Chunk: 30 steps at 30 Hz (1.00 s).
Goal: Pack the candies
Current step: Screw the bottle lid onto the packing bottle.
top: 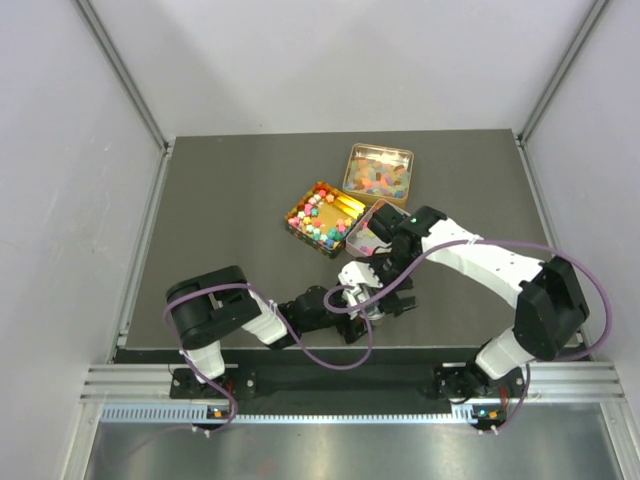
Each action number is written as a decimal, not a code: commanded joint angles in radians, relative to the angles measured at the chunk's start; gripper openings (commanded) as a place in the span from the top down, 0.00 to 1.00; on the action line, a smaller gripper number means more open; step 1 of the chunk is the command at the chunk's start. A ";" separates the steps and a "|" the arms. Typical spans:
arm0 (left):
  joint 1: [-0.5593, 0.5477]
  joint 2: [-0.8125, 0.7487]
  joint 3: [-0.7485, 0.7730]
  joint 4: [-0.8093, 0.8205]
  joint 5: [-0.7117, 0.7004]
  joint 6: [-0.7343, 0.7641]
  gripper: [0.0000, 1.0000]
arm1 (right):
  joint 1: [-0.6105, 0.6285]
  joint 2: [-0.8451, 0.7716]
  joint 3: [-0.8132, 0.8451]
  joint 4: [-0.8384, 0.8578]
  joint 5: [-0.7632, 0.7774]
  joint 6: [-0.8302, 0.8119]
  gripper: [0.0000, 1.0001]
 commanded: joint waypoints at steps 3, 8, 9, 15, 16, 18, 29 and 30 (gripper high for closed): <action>0.023 0.014 0.003 -0.081 -0.046 -0.015 0.69 | 0.038 -0.112 -0.071 -0.134 -0.059 0.082 0.00; 0.023 0.020 0.009 -0.084 -0.034 -0.026 0.70 | 0.036 -0.156 -0.079 -0.183 -0.039 0.090 0.00; 0.025 0.021 0.011 -0.084 -0.035 -0.028 0.70 | 0.038 -0.161 -0.079 -0.195 -0.041 0.091 0.00; 0.025 0.029 0.012 -0.083 -0.041 -0.029 0.71 | 0.038 -0.176 -0.077 -0.236 -0.055 0.101 0.00; 0.025 0.032 0.014 -0.086 -0.035 -0.029 0.71 | 0.038 -0.176 -0.079 -0.240 -0.039 0.098 0.00; 0.023 0.029 0.022 -0.121 -0.026 -0.029 0.73 | 0.006 -0.179 -0.079 -0.226 0.034 0.084 0.00; 0.023 0.063 0.055 -0.172 -0.024 -0.023 0.76 | -0.186 0.019 0.173 -0.154 0.070 0.024 0.00; 0.025 0.061 0.055 -0.172 -0.024 -0.017 0.76 | -0.186 0.034 0.194 -0.143 0.036 0.031 0.00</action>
